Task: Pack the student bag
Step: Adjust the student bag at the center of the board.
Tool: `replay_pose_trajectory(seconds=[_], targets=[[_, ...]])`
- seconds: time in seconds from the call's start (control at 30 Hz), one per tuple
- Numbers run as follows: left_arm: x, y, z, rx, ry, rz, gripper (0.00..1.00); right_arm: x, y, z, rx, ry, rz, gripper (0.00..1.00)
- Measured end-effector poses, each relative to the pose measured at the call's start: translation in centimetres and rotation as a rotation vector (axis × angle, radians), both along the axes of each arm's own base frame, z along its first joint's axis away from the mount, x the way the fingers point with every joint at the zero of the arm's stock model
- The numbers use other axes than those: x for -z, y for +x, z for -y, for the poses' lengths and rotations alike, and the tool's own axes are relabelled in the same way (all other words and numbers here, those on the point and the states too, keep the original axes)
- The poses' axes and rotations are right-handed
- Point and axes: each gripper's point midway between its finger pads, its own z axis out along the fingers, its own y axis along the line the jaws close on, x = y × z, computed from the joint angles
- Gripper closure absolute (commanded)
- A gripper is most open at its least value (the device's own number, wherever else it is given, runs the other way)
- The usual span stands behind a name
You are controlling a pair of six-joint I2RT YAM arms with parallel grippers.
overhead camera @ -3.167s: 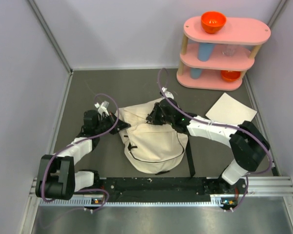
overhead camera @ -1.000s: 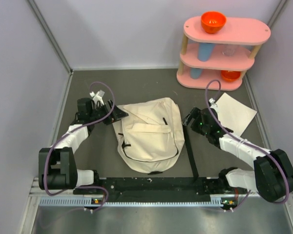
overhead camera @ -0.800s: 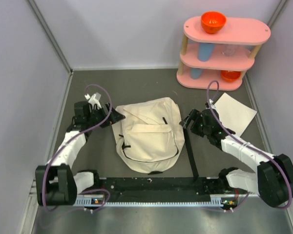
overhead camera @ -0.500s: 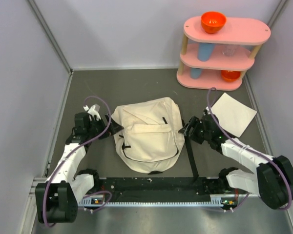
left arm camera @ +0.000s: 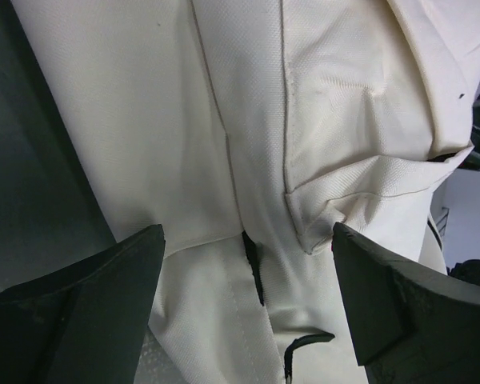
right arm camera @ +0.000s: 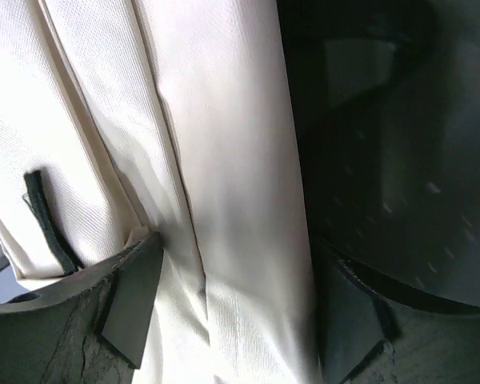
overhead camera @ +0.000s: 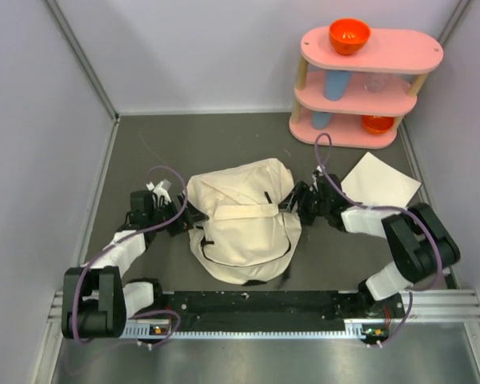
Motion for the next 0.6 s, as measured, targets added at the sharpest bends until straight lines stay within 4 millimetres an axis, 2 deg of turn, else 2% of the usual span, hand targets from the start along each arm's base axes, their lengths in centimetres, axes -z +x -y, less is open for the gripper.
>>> replay_pose_trajectory(seconds=[0.17, 0.27, 0.33, 0.47, 0.53, 0.6], targets=[[0.9, 0.3, 0.7, 0.016, -0.057, -0.024, 0.11, -0.2, 1.8, -3.1, -0.083, 0.118, -0.001, 0.38], [1.4, 0.6, 1.2, 0.032, -0.090, -0.042, 0.13, -1.0, 2.8, -4.5, -0.128, 0.182, 0.024, 0.41], [1.4, 1.0, 1.5, 0.042, -0.108, -0.055, 0.13, -2.3, 3.9, -5.4, -0.166, 0.226, 0.066, 0.42], [1.0, 2.1, 1.9, 0.060, -0.135, -0.065, 0.13, -6.5, 5.8, -7.2, -0.272, 0.307, 0.228, 0.39], [0.6, 2.5, 2.0, 0.070, -0.141, -0.060, 0.14, -7.6, 5.9, -7.6, -0.329, 0.310, 0.283, 0.36], [0.1, 2.9, 2.3, 0.091, -0.148, -0.053, 0.15, -7.4, 6.1, -7.4, -0.346, 0.266, 0.308, 0.30]])
